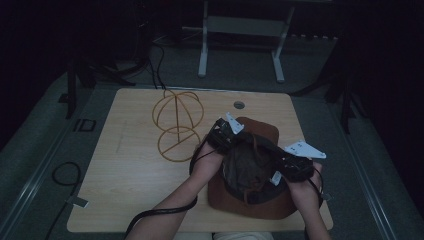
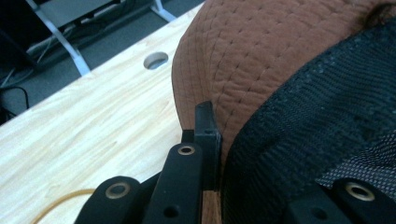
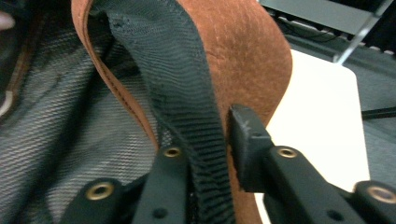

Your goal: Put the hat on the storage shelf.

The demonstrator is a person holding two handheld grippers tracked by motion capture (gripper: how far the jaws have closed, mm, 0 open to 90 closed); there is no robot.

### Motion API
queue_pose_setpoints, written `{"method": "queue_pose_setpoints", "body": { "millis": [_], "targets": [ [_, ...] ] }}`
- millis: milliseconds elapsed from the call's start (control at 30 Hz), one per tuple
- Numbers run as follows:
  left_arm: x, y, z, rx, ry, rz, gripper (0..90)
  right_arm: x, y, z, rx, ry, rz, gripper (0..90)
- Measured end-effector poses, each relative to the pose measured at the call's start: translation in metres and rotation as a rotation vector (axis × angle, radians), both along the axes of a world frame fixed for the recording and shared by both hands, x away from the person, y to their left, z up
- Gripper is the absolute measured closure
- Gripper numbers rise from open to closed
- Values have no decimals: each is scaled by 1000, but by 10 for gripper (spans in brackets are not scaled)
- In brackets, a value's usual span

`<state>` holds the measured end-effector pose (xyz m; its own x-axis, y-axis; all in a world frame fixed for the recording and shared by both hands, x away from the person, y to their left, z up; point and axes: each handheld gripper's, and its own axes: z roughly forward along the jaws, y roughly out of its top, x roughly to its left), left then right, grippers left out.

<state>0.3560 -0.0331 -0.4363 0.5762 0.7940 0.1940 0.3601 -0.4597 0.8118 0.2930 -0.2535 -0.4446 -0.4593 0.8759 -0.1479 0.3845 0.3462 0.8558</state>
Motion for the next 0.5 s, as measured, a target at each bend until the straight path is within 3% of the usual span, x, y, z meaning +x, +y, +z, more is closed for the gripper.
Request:
{"method": "queue_pose_setpoints", "body": {
  "millis": [167,233,367,433,500],
  "targets": [
    [-4,0,8,-23,-19,-12,865,-12,-7,8,62,-10,57,569],
    [-8,-2,11,-4,-48,-17,865,-21,-12,16,91,-31,91,516],
    [-16,3,16,-29,-78,-52,865,-37,-25,33,132,-72,138,412],
    [-21,7,19,-35,-90,-63,865,-41,-34,41,160,-92,135,388],
    [-27,12,21,-48,-99,-83,865,-41,-45,46,157,-107,119,386]
  ]
}}
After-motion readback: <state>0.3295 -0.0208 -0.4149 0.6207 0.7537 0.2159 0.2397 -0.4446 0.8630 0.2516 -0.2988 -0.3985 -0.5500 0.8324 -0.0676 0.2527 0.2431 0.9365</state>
